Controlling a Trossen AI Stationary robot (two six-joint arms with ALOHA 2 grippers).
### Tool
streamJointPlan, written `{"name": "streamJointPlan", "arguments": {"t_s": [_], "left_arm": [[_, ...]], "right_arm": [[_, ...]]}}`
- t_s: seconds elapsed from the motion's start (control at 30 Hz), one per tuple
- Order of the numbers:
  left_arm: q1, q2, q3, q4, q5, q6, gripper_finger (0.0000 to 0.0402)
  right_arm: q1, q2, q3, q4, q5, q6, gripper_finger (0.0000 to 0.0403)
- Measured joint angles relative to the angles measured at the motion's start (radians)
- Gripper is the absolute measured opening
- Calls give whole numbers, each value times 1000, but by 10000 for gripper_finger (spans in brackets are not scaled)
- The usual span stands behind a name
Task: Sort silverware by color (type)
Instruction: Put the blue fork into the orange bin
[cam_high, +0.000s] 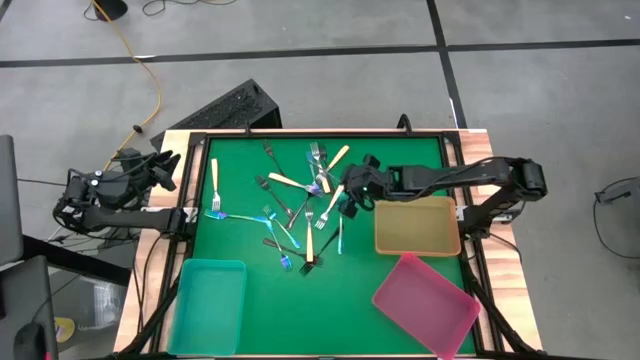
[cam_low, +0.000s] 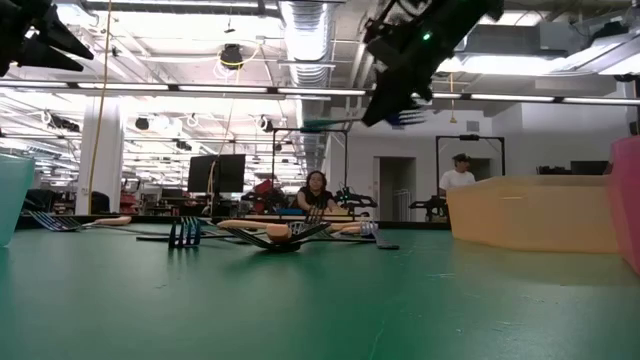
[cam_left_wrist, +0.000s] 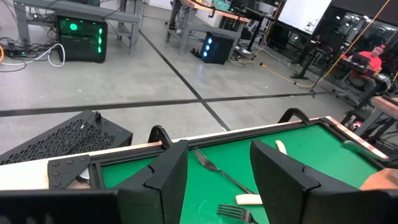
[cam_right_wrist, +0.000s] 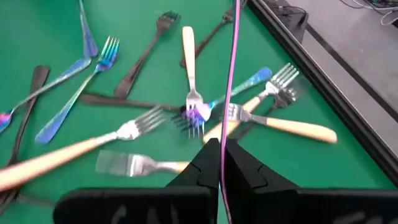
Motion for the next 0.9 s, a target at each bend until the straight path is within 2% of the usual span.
{"name": "streamJointPlan", "arguments": {"t_s": [0.2,0.47,0.9], "left_arm": [[0,0,0,0,0,0,158],[0,0,0,0,0,0,158],[0,0,0,0,0,0,158]], "right_arm": [[72,-77,0,-244,58,90,37],[203,-162,0,-580,162,304,37],[505,-253,0,-975,348,678,38]]}}
